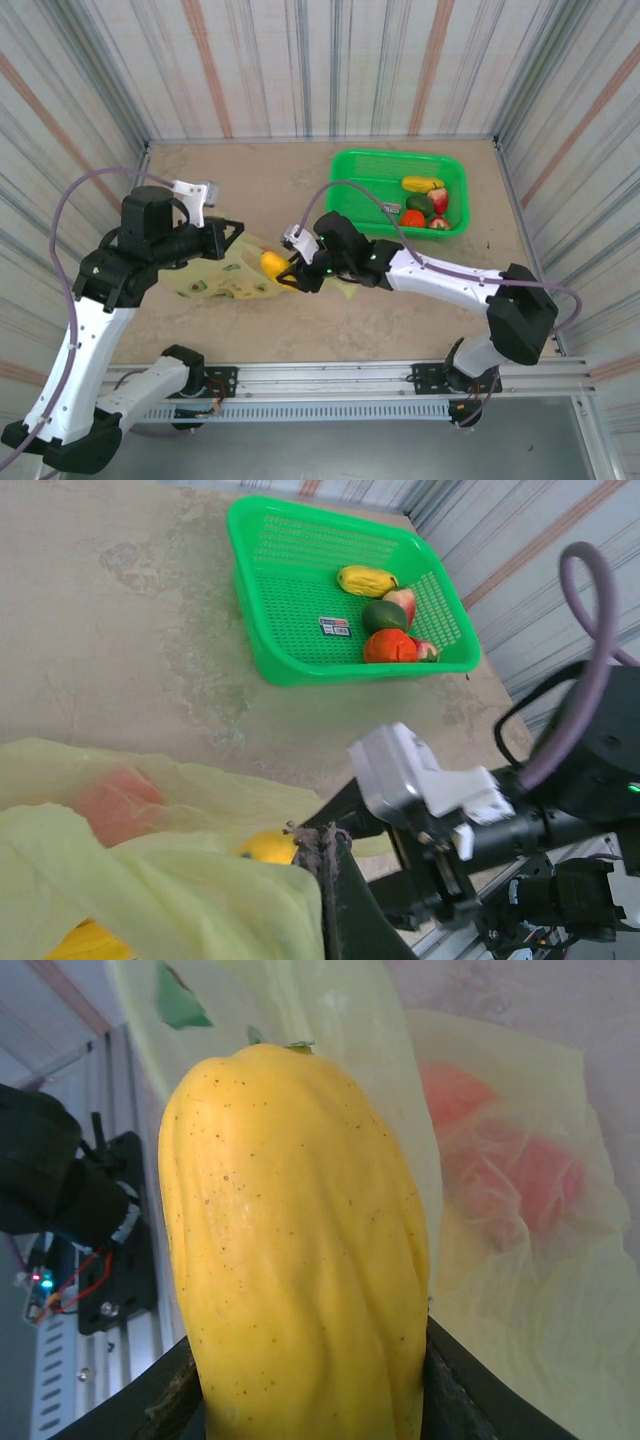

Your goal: Place the fake fruits into the plastic bag and tie a complex knot

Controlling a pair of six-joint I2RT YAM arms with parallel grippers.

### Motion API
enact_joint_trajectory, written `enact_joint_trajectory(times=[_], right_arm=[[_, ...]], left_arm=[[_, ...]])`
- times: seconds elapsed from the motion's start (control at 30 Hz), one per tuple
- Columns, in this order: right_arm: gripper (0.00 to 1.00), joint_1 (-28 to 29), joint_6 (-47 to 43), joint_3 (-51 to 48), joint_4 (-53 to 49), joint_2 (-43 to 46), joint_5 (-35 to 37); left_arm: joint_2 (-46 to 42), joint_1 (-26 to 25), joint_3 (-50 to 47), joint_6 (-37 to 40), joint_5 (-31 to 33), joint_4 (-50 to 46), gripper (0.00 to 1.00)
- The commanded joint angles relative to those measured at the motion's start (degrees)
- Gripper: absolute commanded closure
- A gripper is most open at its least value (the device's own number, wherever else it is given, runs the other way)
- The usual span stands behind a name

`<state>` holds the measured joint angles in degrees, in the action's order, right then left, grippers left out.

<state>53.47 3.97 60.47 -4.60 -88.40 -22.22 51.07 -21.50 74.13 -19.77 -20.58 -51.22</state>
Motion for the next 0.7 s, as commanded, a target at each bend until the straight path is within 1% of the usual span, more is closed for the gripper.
enact_joint_trajectory(times=[0.0,0.17,0.3,0.43,0.53,0.57,0.6,0.63,0.67], right_arm=[[0.53,-1.0,-2.2,3.2,-1.3,-2.4,-2.0],[0.52,0.3,-4.3,8.4,-3.8,-6.9,-3.0],[0.50,1.5,-4.7,12.2,-4.2,-10.5,-4.7],[0.50,2.3,-1.7,14.9,-0.3,-14.1,-7.1],[0.50,2.2,3.1,17.1,5.0,-17.6,-9.9],[0.48,2.2,4.3,18.3,5.8,-19.1,-10.8],[0.44,2.3,5.2,19.8,5.8,-20.6,-11.7],[0.39,2.4,5.8,21.0,6.0,-21.8,-12.2],[0.30,2.5,6.7,22.0,6.4,-23.0,-11.9]], left_arm=[[-0.5,-0.4,0.6,-0.1,-1.7,-1.0,1.00],[-0.2,-0.3,0.1,-0.1,-3.0,0.2,1.00],[0.5,-0.3,0.5,-0.1,-2.7,0.4,1.00],[1.2,-0.3,0.7,0.0,-2.5,0.7,1.00],[1.3,-0.3,1.0,-0.1,-2.0,0.9,1.00],[1.2,-0.3,1.3,0.0,-1.6,0.6,1.00],[1.2,-0.2,1.6,0.1,-1.0,0.4,1.00],[1.2,-0.2,1.8,0.2,-0.7,0.3,1.00],[1.1,-0.1,1.9,0.1,-0.7,0.3,1.00]])
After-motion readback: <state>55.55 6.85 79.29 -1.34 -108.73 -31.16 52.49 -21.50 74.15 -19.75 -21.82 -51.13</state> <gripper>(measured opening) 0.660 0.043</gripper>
